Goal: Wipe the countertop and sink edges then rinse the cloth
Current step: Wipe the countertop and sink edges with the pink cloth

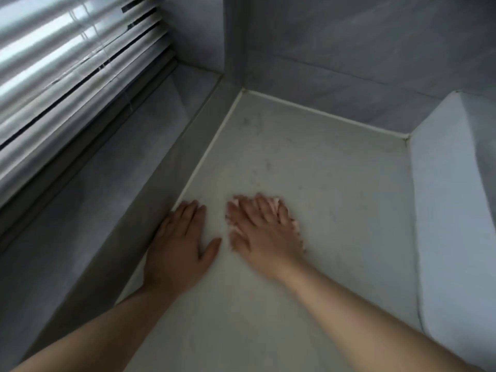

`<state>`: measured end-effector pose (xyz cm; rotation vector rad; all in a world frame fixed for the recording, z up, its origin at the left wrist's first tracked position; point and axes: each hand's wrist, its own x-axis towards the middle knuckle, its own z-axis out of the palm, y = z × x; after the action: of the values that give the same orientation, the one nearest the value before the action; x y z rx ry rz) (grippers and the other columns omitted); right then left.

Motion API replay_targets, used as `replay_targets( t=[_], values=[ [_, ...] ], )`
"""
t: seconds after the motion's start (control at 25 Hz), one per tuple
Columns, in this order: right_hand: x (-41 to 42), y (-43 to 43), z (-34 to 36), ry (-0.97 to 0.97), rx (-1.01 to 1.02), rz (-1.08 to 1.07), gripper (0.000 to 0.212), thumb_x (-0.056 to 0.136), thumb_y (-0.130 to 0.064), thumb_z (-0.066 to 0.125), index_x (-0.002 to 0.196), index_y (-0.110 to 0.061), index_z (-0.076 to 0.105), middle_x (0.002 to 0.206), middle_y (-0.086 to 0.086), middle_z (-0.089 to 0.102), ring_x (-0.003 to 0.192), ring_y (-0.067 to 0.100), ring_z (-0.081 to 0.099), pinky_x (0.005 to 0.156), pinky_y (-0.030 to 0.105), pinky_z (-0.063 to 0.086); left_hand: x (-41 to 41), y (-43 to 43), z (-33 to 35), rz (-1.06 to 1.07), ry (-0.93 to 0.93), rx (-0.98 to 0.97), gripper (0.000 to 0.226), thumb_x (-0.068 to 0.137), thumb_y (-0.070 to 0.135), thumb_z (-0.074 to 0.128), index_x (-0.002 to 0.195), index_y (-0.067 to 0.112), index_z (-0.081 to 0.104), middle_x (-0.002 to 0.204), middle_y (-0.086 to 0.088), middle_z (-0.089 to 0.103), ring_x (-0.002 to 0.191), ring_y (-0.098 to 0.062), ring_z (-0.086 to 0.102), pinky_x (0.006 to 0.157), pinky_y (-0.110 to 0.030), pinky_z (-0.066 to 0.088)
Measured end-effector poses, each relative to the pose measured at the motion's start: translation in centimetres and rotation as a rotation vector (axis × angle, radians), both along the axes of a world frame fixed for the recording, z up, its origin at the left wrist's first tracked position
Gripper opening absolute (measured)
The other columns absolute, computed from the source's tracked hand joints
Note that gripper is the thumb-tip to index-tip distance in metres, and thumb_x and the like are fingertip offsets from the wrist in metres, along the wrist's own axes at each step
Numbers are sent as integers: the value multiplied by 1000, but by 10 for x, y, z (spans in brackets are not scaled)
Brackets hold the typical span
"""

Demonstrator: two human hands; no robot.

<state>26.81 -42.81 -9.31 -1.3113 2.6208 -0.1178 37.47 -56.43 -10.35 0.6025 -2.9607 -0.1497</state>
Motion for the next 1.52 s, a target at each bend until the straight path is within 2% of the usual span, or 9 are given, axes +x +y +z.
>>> replay_targets(
  t=[0.08, 0.24, 0.44, 0.64, 0.88, 1.04, 1.24, 1.36, 1.52],
  values=[
    [-35, 6, 0, 15, 33, -61, 60, 93, -47, 17, 150, -30, 9, 160, -6, 7, 147, 23, 2, 115, 44, -5, 9, 1, -1, 18, 2, -2, 66, 85, 49, 34, 128, 3, 52, 133, -16, 52, 124, -29, 49, 105, -36, 24],
    [-93, -39, -1, -38, -29, -570, 58, 98, -42, 22, 151, -23, 7, 160, 0, 2, 146, 25, -3, 116, 45, -5, 10, 4, -6, 118, 95, 26, 63, 84, 38, 39, 129, -5, 47, 133, -23, 50, 123, -34, 49, 103, -36, 30],
    [-45, -134, -3, -99, -121, -277, 61, 98, -41, 22, 151, -17, 5, 160, 1, 1, 146, 22, -5, 116, 43, -8, 11, 1, -9, 159, 175, 42, 56, 81, 19, 33, 127, -11, 45, 128, -27, 52, 118, -36, 53, 103, -34, 30],
    [-47, -64, -2, -20, -64, -89, 57, 98, -43, 26, 150, -30, 8, 159, -9, 6, 147, 19, -1, 116, 43, -5, 9, 1, -10, 117, 136, -9, 54, 82, 24, 34, 123, -6, 53, 124, -24, 57, 115, -36, 55, 99, -37, 31],
    [-84, 106, 0, 50, 75, -715, 58, 93, -50, 25, 148, -37, 12, 159, -11, 6, 146, 21, 5, 114, 54, 1, 7, 3, -7, 95, 94, -30, 56, 82, 31, 34, 121, -2, 56, 127, -22, 56, 118, -35, 53, 100, -38, 30],
    [-70, 113, 4, -27, 87, -963, 61, 95, -49, 22, 150, -29, 6, 160, -2, 2, 146, 26, -1, 113, 58, -1, 6, 3, -5, 107, 58, -10, 58, 82, 32, 32, 122, -2, 55, 128, -22, 55, 120, -34, 52, 99, -39, 35],
    [32, 2, 1, -19, -17, -351, 62, 96, -47, 26, 151, -27, 5, 160, -2, 4, 146, 26, -2, 113, 52, -8, 8, -1, -6, 49, 32, 12, 60, 85, 35, 30, 124, -6, 53, 129, -25, 53, 120, -36, 51, 101, -40, 35],
    [58, 29, -1, 17, -41, -40, 60, 90, -51, 28, 145, -29, 32, 152, -3, 34, 142, 26, 27, 113, 52, 13, 18, -4, -7, -19, 2, 10, 62, 85, 36, 30, 125, -7, 50, 131, -26, 50, 122, -38, 48, 106, -37, 24],
    [-4, 103, -9, 33, 36, -537, 69, 85, -58, 11, 149, -33, 18, 158, -6, 17, 146, 24, 11, 115, 50, 8, 45, 1, -7, -58, -41, 74, 67, 84, 42, 32, 130, -4, 47, 138, -22, 44, 129, -33, 41, 108, -33, 13]
  ],
)
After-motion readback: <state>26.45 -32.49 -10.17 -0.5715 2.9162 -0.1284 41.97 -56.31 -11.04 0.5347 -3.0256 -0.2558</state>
